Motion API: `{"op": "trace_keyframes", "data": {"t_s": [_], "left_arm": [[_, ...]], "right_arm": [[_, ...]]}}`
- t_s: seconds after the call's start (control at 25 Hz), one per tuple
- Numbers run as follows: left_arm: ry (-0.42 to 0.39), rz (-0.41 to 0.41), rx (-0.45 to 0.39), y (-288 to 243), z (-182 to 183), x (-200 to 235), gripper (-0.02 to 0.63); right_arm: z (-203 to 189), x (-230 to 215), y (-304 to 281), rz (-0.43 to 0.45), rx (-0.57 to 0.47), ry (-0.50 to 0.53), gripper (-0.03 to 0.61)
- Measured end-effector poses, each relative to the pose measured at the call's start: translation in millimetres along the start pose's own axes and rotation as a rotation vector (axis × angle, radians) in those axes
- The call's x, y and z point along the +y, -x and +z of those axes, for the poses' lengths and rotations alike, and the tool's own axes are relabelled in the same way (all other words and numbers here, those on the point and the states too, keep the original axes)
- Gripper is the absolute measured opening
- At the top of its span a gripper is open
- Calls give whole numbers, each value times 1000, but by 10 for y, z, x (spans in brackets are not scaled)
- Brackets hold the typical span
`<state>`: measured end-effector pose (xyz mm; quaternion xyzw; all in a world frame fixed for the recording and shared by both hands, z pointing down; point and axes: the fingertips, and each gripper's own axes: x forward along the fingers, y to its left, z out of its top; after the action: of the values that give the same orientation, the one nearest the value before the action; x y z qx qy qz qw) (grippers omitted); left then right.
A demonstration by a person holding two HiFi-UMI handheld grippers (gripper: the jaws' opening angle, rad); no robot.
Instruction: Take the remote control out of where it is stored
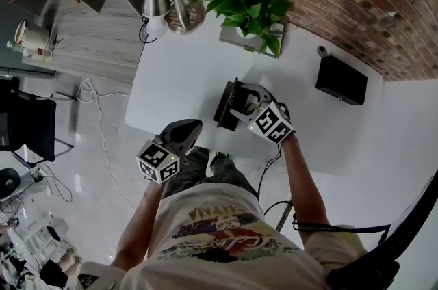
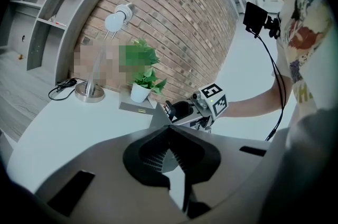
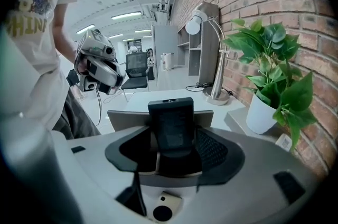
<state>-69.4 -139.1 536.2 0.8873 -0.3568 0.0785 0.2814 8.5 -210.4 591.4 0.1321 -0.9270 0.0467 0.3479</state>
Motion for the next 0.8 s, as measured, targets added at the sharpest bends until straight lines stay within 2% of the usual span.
{"op": "trace_keyframes", "data": {"t_s": [0.36, 0.56, 0.8], "left_arm": [[10, 5, -1, 2, -13, 21, 3], [14, 15, 3, 7, -18, 59, 3], [18, 15, 4, -21, -11, 62, 3]], "right_arm": [[44, 7, -92, 111, -52, -47, 252], [73, 2, -122, 102, -77, 11, 252], [62, 0, -134, 88, -98, -12, 249]]}}
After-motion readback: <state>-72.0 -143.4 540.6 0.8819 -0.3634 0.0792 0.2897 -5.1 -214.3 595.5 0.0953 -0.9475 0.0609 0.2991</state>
